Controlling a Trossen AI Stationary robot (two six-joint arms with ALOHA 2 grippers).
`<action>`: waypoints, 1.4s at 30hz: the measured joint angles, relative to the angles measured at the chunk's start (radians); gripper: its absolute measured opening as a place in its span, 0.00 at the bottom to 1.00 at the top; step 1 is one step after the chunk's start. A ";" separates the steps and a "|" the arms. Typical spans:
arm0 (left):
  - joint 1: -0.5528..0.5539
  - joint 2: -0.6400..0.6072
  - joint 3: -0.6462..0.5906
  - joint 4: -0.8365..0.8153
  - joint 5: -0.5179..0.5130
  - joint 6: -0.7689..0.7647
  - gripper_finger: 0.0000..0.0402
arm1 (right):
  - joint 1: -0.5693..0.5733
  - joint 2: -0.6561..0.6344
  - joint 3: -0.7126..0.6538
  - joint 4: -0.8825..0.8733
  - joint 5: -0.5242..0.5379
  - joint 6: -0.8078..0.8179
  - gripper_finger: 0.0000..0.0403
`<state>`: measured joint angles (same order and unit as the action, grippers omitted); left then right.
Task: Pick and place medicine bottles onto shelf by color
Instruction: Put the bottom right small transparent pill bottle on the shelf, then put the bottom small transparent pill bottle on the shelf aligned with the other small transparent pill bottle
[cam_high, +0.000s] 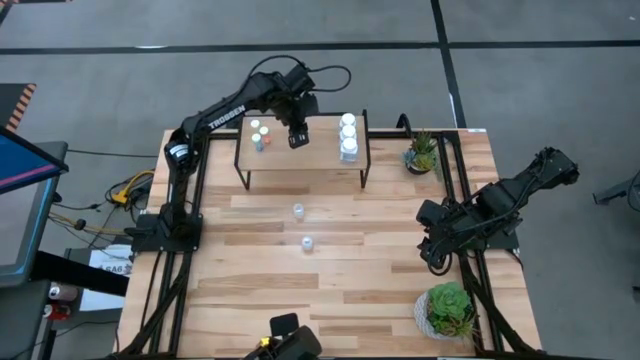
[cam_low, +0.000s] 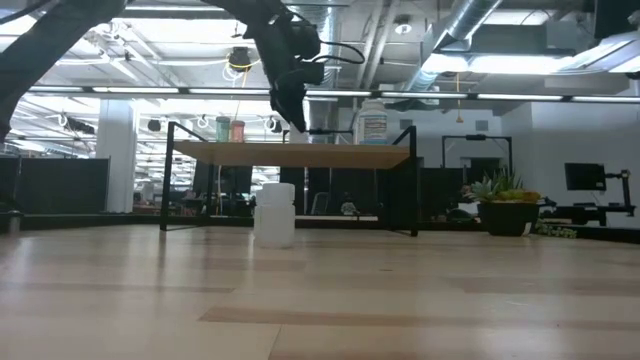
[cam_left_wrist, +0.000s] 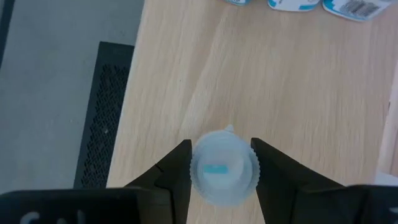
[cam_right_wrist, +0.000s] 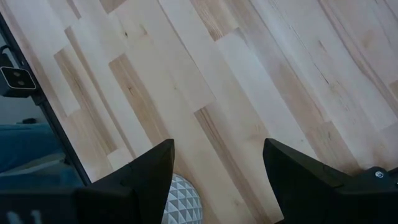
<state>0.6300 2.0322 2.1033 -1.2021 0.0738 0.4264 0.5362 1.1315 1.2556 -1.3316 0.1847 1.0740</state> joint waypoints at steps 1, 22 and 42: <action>0.001 0.000 0.000 0.002 0.000 -0.008 0.30 | 0.000 0.000 0.000 0.000 0.000 0.000 0.67; -0.002 -0.001 0.001 -0.001 -0.009 -0.054 0.56 | 0.000 0.000 0.000 0.000 -0.004 0.026 0.67; -0.173 -0.006 0.255 -0.310 0.000 -0.153 0.58 | 0.000 0.000 0.000 0.000 -0.005 0.036 0.67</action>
<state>0.4569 2.0258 2.3582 -1.5122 0.0738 0.2730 0.5363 1.1313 1.2556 -1.3318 0.1795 1.1103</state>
